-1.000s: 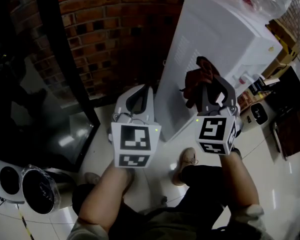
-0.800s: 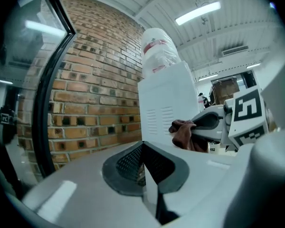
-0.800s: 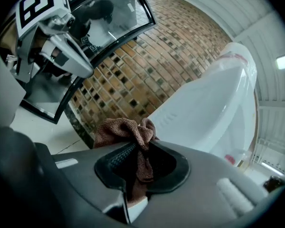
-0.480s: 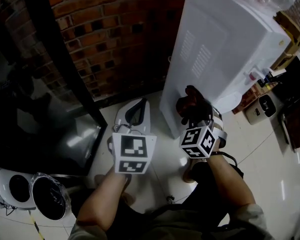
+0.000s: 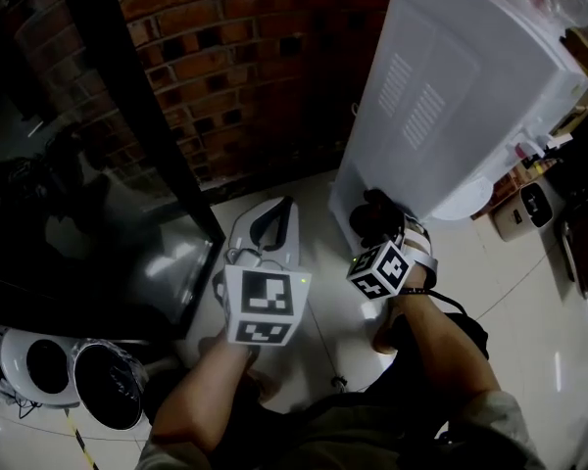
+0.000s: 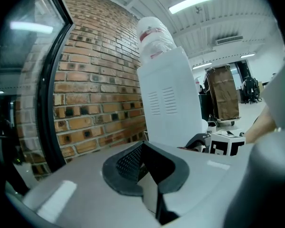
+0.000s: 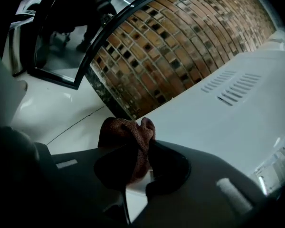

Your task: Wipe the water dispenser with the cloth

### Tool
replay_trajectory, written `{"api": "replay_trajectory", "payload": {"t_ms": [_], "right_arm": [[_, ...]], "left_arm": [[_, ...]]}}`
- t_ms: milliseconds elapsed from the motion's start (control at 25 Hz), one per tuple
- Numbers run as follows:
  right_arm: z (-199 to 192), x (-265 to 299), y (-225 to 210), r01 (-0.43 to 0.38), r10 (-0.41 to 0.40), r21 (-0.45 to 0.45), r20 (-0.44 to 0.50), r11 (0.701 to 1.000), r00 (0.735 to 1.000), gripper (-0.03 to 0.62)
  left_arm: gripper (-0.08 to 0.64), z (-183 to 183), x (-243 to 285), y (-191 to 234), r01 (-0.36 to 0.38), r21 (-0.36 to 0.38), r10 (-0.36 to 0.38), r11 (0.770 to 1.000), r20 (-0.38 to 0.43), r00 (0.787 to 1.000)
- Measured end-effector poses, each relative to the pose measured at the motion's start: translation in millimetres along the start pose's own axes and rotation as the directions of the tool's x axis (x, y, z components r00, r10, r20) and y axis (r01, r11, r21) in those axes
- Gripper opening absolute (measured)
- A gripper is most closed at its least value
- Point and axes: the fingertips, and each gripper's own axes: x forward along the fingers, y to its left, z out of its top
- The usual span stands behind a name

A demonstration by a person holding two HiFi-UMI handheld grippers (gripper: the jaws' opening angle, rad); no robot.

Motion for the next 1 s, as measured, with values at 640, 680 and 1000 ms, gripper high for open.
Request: {"api": "replay_trajectory", "payload": {"t_ms": [640,680,1000], "right_arm": [[-61,50,109,-0.185,0.157,-0.12,-0.211,0.975,0.965,0.075],[-65,52,113,-0.197,0.17,-0.115,-0.214,0.974,0.962,0.075],[-10,18,75,-0.249,0.255,0.184,-0.008,0.951,0.967,0.075]], "left_arm": [[0.0,-29,1,17,-0.003,-0.039,0.001,0.999,-0.06,0.998],[0.0,-30,2,15,-0.003,-0.035,0.001,0.999,-0.066,0.998],[0.0,-7,14,14,-0.018,-0.04,0.017,0.999,-0.022,1.0]]}}
